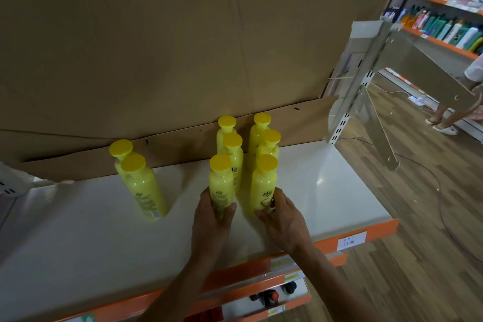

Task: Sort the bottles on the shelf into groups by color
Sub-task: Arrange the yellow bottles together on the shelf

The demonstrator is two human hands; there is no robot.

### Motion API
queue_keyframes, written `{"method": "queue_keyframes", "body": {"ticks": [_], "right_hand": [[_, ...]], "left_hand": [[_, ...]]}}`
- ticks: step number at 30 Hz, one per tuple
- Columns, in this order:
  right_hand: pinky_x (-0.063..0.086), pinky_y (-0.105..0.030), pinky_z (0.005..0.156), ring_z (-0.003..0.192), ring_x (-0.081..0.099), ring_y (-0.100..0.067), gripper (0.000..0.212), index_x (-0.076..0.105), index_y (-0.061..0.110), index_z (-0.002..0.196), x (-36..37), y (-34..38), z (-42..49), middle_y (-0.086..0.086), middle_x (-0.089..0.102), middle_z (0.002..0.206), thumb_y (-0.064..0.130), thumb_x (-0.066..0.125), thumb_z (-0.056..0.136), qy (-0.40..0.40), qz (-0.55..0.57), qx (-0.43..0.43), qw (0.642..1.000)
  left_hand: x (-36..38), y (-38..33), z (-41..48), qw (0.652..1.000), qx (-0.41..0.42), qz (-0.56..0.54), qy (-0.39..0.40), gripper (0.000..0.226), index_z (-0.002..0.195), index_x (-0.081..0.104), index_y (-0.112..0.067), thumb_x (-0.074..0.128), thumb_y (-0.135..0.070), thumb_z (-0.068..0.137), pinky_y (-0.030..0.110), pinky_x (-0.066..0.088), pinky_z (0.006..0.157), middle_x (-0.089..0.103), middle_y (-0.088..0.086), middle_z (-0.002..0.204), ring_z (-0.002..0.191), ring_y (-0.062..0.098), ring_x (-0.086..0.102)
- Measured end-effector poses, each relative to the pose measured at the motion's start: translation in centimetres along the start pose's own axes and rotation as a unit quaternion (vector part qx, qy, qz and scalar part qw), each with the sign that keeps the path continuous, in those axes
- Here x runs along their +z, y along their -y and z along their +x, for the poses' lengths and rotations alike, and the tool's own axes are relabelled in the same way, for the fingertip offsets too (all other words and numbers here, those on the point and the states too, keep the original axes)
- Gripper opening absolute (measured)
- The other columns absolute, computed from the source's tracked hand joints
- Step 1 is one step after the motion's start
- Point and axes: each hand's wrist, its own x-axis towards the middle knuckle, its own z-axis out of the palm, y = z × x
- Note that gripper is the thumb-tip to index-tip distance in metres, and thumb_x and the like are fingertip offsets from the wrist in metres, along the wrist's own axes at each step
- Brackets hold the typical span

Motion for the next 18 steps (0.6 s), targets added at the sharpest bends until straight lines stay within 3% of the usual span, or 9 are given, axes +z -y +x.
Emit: {"method": "queue_keyframes", "body": {"ticks": [7,9,11,13,15,18], "right_hand": [[0.052,-0.039,0.08,0.102,0.057,-0.017,0.055,0.039,0.027,0.129,-0.2,0.4,-0.2,0.004,0.058,0.116,0.05,0.061,0.085,0.028,-0.001,-0.033,0.999],[0.052,-0.04,0.085,0.108,0.055,-0.016,0.061,0.035,0.028,0.138,-1.4,-0.2,-0.1,0.004,0.056,0.125,0.042,0.062,0.085,0.051,-0.021,-0.068,0.996],[0.054,-0.039,0.086,0.109,0.055,-0.011,0.066,0.03,0.028,0.144,-2.8,-1.0,0.3,0.003,0.054,0.132,0.022,0.059,0.085,0.047,-0.034,-0.1,0.993],[0.056,-0.039,0.081,0.102,0.058,-0.008,0.063,0.033,0.027,0.142,-3.9,-1.7,1.4,0.003,0.056,0.13,0.01,0.056,0.086,-0.004,-0.011,-0.096,0.995],[0.057,-0.039,0.078,0.099,0.059,-0.009,0.056,0.037,0.024,0.14,-4.5,-1.7,3.2,0.004,0.057,0.127,0.016,0.06,0.089,-0.049,0.016,-0.083,0.995],[0.056,-0.038,0.081,0.106,0.056,-0.011,0.06,0.038,0.025,0.14,-4.4,-0.9,5.5,0.005,0.054,0.13,0.035,0.065,0.087,-0.025,0.058,-0.071,0.995]], "left_hand": [[1.0,-0.8,-0.5,1.0,0.02,0.003,-0.023,0.067,0.14,0.037,-0.027,0.074,-0.036,0.084,0.041,0.053,0.09,0.048,-0.002,0.13,0.113,0.012,0.052],[0.9,-0.8,-1.3,0.999,0.023,0.004,-0.048,0.069,0.135,0.038,-0.025,0.079,-0.028,0.08,0.037,0.051,0.086,0.04,-0.006,0.125,0.11,0.013,0.049],[0.8,-0.6,-2.3,0.995,0.041,0.03,-0.092,0.06,0.12,0.04,-0.025,0.081,-0.021,0.077,0.036,0.05,0.08,0.035,-0.011,0.113,0.102,0.017,0.049],[0.8,-0.4,-3.1,0.991,0.05,0.041,-0.117,0.043,0.102,0.045,-0.027,0.079,-0.02,0.079,0.031,0.049,0.072,0.043,-0.008,0.099,0.087,0.015,0.051],[1.2,-0.7,-3.9,0.993,0.062,0.041,-0.092,0.029,0.091,0.049,-0.033,0.076,-0.025,0.083,0.019,0.046,0.065,0.055,-0.011,0.084,0.077,0.009,0.057],[2.4,-1.3,-4.5,0.995,0.083,0.05,-0.034,0.023,0.106,0.06,-0.031,0.071,-0.036,0.086,0.021,0.052,0.072,0.066,-0.014,0.094,0.084,0.002,0.062]]}}
